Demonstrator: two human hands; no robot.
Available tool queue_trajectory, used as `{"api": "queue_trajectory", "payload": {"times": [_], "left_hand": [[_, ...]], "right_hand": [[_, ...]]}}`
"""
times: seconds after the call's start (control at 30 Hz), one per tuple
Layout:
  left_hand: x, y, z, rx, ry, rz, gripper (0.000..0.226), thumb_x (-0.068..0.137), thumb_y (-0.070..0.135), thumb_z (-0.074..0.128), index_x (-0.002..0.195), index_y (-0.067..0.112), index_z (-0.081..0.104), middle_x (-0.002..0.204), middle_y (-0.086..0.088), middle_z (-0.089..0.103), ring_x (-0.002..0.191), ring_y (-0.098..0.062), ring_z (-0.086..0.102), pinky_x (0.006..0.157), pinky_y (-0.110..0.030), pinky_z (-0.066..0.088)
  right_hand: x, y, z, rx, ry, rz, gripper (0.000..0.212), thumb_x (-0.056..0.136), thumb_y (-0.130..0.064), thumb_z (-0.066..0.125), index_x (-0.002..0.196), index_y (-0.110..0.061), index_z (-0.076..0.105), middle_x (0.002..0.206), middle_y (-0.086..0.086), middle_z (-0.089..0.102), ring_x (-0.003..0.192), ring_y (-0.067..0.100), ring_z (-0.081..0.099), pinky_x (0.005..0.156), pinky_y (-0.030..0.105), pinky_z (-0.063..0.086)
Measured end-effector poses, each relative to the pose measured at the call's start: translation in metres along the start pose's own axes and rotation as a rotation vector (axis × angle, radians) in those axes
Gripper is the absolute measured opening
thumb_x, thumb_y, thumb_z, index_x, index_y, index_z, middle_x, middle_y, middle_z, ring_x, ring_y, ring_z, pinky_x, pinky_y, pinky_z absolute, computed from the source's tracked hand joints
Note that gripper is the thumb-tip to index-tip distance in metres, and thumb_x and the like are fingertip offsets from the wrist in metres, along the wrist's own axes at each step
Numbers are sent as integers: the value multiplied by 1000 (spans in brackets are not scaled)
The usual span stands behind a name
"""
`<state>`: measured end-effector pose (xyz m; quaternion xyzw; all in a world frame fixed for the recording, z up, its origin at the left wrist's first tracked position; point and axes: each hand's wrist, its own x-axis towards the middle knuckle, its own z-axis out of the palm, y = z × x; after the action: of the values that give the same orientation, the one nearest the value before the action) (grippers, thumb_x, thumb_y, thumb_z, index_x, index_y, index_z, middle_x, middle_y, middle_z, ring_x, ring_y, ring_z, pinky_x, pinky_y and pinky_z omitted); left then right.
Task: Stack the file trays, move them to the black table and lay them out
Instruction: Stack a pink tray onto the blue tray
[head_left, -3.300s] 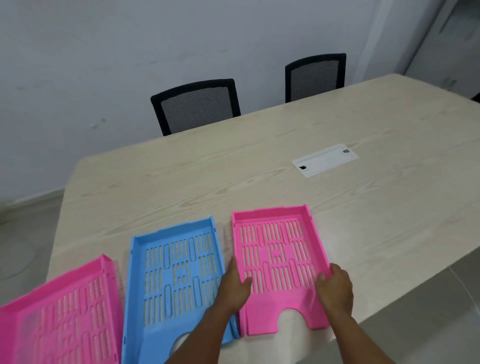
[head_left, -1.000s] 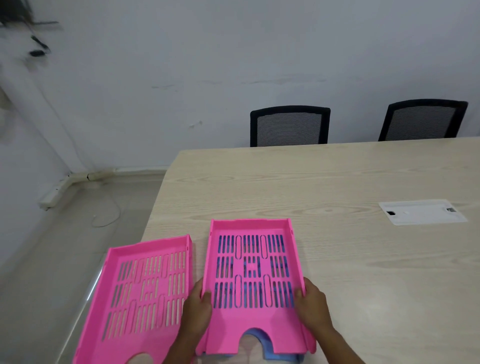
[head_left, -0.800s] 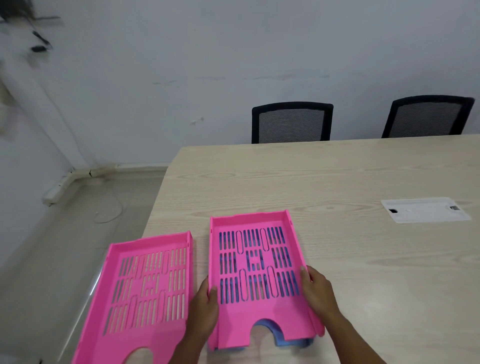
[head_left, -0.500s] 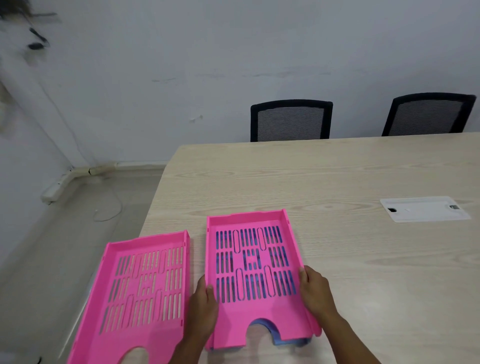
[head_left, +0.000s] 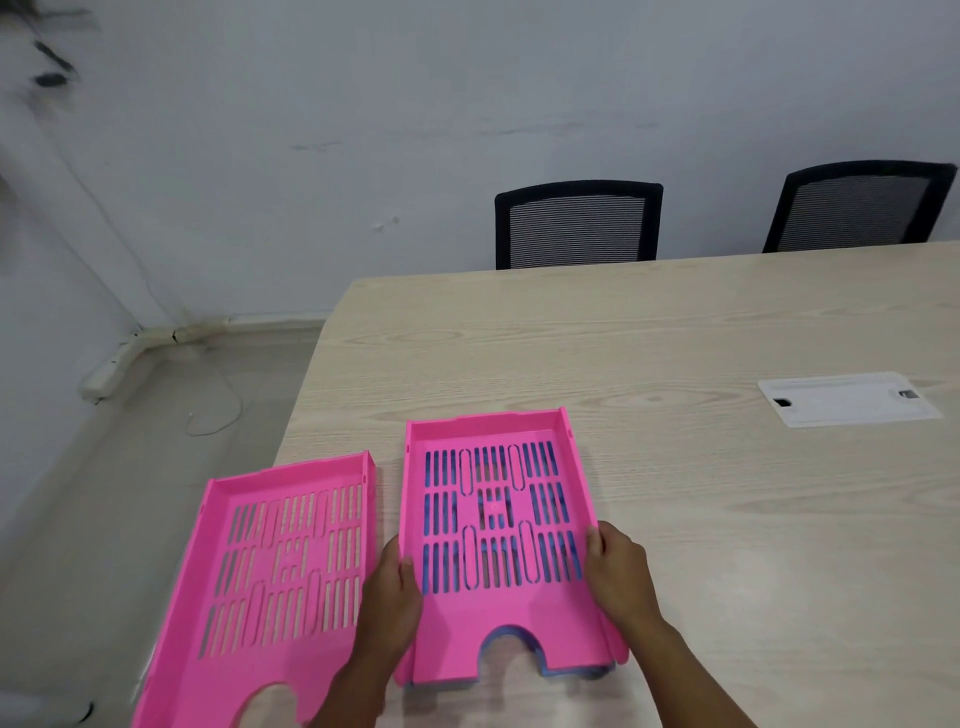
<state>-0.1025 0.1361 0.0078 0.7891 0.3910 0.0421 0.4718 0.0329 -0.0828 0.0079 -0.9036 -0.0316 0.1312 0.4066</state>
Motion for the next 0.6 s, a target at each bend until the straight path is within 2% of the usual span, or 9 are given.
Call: {"api": "queue_trajectory", "payload": {"times": [0.07, 0.1, 0.17, 0.23, 0.3, 0.33, 0.47, 0.6], "left_hand": [[-2, 4, -2, 9, 8, 7, 47, 105, 14, 36, 152, 11, 31, 108, -33, 65, 76, -36, 68, 77, -51, 59], [-2, 6, -3, 3, 13, 5, 46, 106, 13, 36, 152, 10, 31, 109, -36, 64, 73, -35, 66, 78, -53, 58], [-2, 5, -1, -22, 12, 0, 47, 106, 15, 35, 152, 11, 30, 118, -36, 62, 83, -40, 67, 87, -57, 55], [1, -1, 3, -56, -3, 3, 49, 105, 24, 36, 153, 17, 29, 128, -31, 60, 94, -36, 67, 93, -59, 54], [3, -4, 6, -53, -15, 1, 54, 103, 41, 38, 153, 23, 26, 146, -21, 50, 125, -37, 57, 105, -60, 46], [3, -3, 6, -42, -14, 5, 60, 100, 48, 38, 153, 24, 25, 153, -15, 44, 135, -35, 49, 109, -59, 41], [-1, 6, 3, -21, -9, 18, 74, 92, 59, 39, 155, 25, 20, 159, -10, 35, 141, -33, 41, 113, -57, 36], [0, 10, 4, -27, -18, 27, 75, 93, 59, 41, 155, 25, 19, 160, -9, 32, 143, -33, 38, 115, -57, 34]], "right_hand": [[0, 2, 3, 4, 5, 4, 37, 104, -17, 39, 69, -16, 50, 62, 0, 55, 54, 11, 49, 50, 22, 36], [-1, 3, 4, 4, 7, 5, 36, 104, -18, 39, 70, -16, 50, 62, 1, 56, 54, 11, 49, 50, 23, 37], [-4, 4, 5, 9, -8, 4, 34, 105, -20, 37, 75, -16, 51, 65, 0, 57, 56, 10, 51, 50, 23, 37], [-7, 5, 5, 38, -46, 4, 31, 106, -24, 34, 81, -18, 53, 70, 0, 60, 61, 9, 56, 52, 21, 38], [-10, 5, 4, 78, -78, 13, 29, 106, -29, 33, 92, -20, 57, 79, 0, 66, 70, 8, 62, 56, 19, 42], [-11, 5, 3, 96, -86, 11, 26, 106, -31, 35, 100, -21, 58, 85, -1, 68, 74, 6, 64, 58, 18, 44], [-11, 1, 1, 97, -74, -17, 22, 104, -29, 42, 117, -22, 58, 91, -4, 68, 78, 1, 63, 60, 14, 46], [-6, 0, -1, 69, -46, -24, 28, 102, -27, 46, 123, -15, 59, 98, 1, 71, 83, 14, 68, 72, 30, 57]]}}
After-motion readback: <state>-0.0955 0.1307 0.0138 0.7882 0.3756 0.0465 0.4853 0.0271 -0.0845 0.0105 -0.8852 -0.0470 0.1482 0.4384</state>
